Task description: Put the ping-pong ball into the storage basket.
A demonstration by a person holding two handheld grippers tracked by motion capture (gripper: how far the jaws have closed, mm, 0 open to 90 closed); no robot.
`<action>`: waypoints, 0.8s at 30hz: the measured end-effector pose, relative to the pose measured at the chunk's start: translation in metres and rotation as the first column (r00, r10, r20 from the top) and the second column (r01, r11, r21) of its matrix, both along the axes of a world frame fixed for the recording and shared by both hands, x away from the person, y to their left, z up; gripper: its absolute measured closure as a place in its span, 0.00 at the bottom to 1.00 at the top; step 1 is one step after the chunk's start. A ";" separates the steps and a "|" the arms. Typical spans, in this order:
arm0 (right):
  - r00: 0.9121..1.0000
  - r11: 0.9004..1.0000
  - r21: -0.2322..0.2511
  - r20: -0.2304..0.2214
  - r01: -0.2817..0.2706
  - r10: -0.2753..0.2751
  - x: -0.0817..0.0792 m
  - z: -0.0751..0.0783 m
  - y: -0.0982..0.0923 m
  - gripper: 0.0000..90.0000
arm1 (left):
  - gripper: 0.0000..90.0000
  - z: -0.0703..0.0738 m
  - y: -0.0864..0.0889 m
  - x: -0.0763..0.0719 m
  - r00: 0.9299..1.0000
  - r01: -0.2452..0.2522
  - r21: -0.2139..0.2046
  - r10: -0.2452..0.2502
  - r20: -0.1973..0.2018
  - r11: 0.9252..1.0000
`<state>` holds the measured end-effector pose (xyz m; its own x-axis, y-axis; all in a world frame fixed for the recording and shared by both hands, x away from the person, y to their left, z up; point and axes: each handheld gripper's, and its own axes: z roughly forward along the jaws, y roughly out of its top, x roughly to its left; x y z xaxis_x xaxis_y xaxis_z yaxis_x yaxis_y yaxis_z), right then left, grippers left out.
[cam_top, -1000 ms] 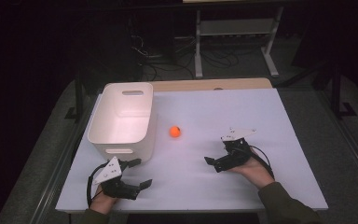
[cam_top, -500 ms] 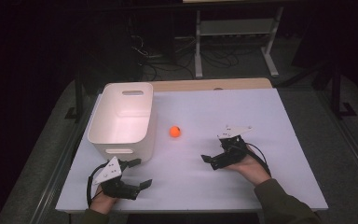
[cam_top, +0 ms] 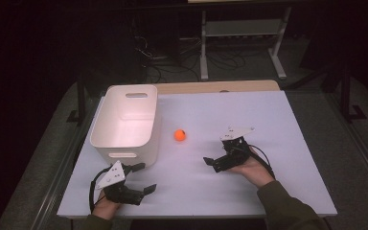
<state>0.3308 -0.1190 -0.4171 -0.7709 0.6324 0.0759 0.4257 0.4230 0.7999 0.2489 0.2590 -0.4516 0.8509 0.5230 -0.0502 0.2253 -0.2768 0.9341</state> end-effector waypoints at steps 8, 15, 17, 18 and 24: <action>1.000 1.000 0.004 0.003 -0.006 0.006 0.004 0.001 0.005 0.00 | 0.16 0.000 0.000 0.000 1.000 0.000 -0.001 0.000 0.001 1.000; 1.000 1.000 0.007 0.008 -0.011 0.011 0.006 0.002 0.009 0.00 | 0.16 0.000 0.000 0.000 1.000 0.000 0.000 0.000 0.001 1.000; 1.000 1.000 0.010 0.005 -0.012 0.012 0.007 0.002 0.010 0.00 | 0.16 0.000 0.000 0.000 1.000 0.000 0.000 0.000 0.001 1.000; 1.000 1.000 0.008 0.007 -0.014 0.014 0.007 0.003 0.011 0.00 | 0.16 0.000 0.000 0.000 1.000 0.000 0.000 0.000 0.002 1.000; 1.000 1.000 0.009 0.008 -0.019 0.019 0.009 0.003 0.014 0.00 | 0.16 0.000 0.000 0.000 1.000 0.000 0.000 0.000 0.001 1.000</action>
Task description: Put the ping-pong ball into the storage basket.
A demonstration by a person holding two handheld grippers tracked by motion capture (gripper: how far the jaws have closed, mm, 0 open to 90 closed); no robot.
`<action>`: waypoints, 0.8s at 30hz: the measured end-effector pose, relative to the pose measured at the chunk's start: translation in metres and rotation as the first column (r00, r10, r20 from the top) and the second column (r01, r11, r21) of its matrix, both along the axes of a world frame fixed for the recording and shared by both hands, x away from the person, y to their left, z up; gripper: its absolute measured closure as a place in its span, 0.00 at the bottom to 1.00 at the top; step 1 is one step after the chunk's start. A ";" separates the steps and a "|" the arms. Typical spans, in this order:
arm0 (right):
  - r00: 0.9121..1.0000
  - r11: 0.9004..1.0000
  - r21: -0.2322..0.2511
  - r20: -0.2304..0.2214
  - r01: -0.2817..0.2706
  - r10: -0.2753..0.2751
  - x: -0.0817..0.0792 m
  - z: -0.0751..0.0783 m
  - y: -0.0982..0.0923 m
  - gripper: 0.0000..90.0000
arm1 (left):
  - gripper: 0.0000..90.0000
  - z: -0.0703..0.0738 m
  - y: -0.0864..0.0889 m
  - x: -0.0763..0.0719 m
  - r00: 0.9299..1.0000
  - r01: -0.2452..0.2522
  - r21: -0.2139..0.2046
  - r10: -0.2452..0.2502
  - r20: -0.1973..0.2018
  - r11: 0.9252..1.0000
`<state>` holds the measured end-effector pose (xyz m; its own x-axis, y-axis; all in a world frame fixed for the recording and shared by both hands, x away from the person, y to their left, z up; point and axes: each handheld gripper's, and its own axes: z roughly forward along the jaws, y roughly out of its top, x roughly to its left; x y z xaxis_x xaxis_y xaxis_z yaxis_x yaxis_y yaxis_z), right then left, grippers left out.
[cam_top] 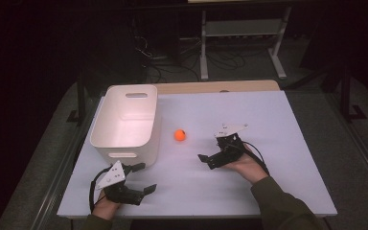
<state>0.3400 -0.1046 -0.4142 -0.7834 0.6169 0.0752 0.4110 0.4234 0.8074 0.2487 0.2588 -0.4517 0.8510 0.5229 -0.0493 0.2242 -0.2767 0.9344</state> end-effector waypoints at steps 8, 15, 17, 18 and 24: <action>1.000 1.000 -0.002 -0.001 -0.003 0.003 0.003 0.001 0.003 0.00 | 0.16 0.000 0.000 0.000 1.000 0.000 -0.001 0.000 -0.001 1.000; 1.000 1.000 0.001 -0.001 -0.005 0.005 0.007 0.002 0.008 0.00 | 0.16 0.000 0.000 0.000 1.000 0.001 0.000 -0.001 -0.001 1.000; 1.000 1.000 0.001 0.002 -0.007 0.007 0.009 0.003 0.009 0.00 | 0.16 0.000 0.000 0.000 1.000 0.001 0.000 -0.001 -0.001 1.000; 1.000 1.000 0.002 0.003 -0.007 0.007 0.010 0.003 0.009 0.00 | 0.16 0.000 0.000 0.000 1.000 0.001 0.000 -0.001 -0.001 1.000; 1.000 1.000 0.004 0.005 -0.009 0.009 0.013 0.004 0.013 0.00 | 0.16 0.000 0.000 0.000 1.000 0.002 -0.001 -0.002 -0.001 1.000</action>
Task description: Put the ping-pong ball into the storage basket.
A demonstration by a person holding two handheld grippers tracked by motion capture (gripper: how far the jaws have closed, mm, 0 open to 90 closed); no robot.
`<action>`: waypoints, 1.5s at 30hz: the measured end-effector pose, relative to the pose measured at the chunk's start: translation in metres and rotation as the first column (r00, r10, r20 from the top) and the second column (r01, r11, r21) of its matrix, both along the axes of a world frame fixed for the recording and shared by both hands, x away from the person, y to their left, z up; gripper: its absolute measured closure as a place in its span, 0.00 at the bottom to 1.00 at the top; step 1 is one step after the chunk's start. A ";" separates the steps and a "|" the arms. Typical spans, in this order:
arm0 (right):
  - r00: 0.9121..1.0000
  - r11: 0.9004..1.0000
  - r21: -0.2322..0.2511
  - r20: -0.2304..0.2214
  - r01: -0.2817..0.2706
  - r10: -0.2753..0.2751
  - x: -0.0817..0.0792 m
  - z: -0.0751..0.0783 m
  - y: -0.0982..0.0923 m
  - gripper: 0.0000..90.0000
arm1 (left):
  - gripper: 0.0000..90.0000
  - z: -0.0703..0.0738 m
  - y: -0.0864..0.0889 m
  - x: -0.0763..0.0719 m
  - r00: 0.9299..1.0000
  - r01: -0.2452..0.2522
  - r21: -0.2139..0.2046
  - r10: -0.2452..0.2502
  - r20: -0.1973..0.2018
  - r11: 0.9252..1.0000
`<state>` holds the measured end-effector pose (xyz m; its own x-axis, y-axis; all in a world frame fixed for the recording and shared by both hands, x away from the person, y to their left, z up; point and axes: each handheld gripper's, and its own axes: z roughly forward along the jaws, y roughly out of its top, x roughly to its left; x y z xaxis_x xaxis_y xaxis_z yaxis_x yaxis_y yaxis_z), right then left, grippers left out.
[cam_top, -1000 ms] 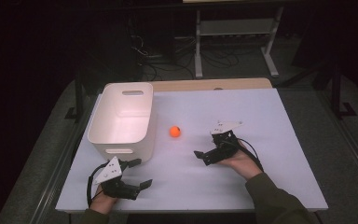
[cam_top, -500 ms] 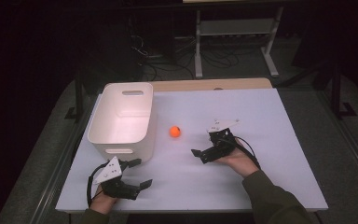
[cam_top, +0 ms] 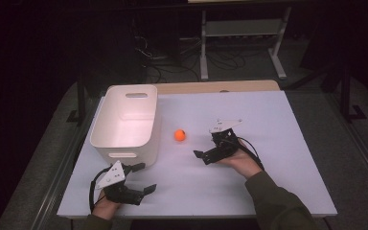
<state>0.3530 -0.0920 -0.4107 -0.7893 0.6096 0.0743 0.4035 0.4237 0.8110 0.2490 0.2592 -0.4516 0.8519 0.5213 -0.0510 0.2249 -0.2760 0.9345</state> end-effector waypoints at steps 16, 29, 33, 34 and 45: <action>1.000 1.000 -0.001 -0.003 -0.003 0.003 0.006 0.000 0.006 0.00 | 0.16 0.000 0.000 0.000 1.000 0.001 0.001 -0.001 0.001 1.000; 1.000 1.000 0.001 0.004 -0.009 0.009 0.013 0.002 0.012 0.00 | 0.16 0.000 0.000 0.000 1.000 0.001 0.000 -0.001 0.002 1.000; 1.000 1.000 0.000 0.001 -0.013 0.013 0.015 0.002 0.015 0.00 | 0.16 0.000 0.000 0.000 1.000 0.001 0.000 -0.001 0.003 1.000; 1.000 1.000 0.000 0.002 -0.013 0.013 0.015 0.002 0.015 0.00 | 0.16 0.000 0.000 0.000 1.000 0.001 0.000 -0.001 0.003 1.000; 1.000 1.000 -0.001 0.002 -0.018 0.018 0.023 0.003 0.023 0.00 | 0.16 0.000 0.000 0.000 1.000 0.002 0.000 -0.002 0.002 1.000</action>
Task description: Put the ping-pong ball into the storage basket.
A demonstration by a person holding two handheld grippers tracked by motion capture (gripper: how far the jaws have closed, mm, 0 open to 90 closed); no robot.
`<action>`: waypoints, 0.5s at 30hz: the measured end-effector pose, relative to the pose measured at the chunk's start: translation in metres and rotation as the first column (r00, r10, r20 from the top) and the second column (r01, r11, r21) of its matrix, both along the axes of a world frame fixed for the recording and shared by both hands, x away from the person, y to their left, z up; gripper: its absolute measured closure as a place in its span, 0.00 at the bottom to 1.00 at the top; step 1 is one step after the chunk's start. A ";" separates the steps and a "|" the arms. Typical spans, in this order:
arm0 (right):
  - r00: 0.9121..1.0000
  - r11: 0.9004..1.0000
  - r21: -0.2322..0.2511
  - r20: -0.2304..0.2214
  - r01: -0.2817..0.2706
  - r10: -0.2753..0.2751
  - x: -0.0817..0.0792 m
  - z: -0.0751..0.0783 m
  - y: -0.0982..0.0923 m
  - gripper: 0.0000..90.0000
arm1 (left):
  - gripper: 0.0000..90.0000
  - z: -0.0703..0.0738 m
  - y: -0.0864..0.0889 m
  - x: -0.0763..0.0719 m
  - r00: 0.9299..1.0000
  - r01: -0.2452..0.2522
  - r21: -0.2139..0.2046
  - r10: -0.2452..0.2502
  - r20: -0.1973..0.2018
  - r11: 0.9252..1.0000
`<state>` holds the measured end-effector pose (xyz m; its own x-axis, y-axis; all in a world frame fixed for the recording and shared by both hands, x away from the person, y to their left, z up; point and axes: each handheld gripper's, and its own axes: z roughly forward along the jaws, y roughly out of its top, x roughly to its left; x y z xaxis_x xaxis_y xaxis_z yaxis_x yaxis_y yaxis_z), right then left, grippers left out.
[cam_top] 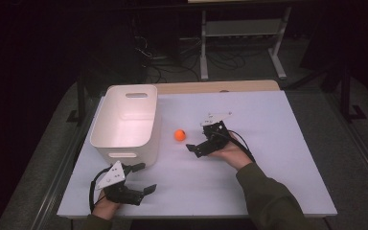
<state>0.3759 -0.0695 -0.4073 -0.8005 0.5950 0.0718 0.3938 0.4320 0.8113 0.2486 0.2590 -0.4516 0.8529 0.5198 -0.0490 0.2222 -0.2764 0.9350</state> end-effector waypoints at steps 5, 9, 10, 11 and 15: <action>1.000 1.000 0.003 0.002 -0.002 0.002 0.004 0.001 0.005 0.00 | 0.16 0.000 0.000 0.000 1.000 0.001 0.000 -0.001 0.001 1.000; 1.000 1.000 0.004 0.001 -0.005 0.005 0.008 0.002 0.009 0.00 | 0.16 0.000 0.000 0.000 1.000 0.001 0.000 -0.001 0.001 1.000; 1.000 1.000 0.005 0.001 -0.005 0.005 0.009 0.002 0.009 0.00 | 0.16 0.000 0.000 0.000 1.000 0.001 0.000 -0.001 0.001 1.000; 1.000 1.000 0.006 -0.001 -0.004 0.004 0.010 0.003 0.010 0.00 | 0.16 0.000 0.000 0.000 1.000 0.001 0.000 -0.001 0.001 1.000; 1.000 1.000 0.009 0.001 -0.006 0.006 0.013 0.004 0.014 0.00 | 0.16 0.000 0.000 0.000 1.000 0.001 0.000 -0.001 0.000 1.000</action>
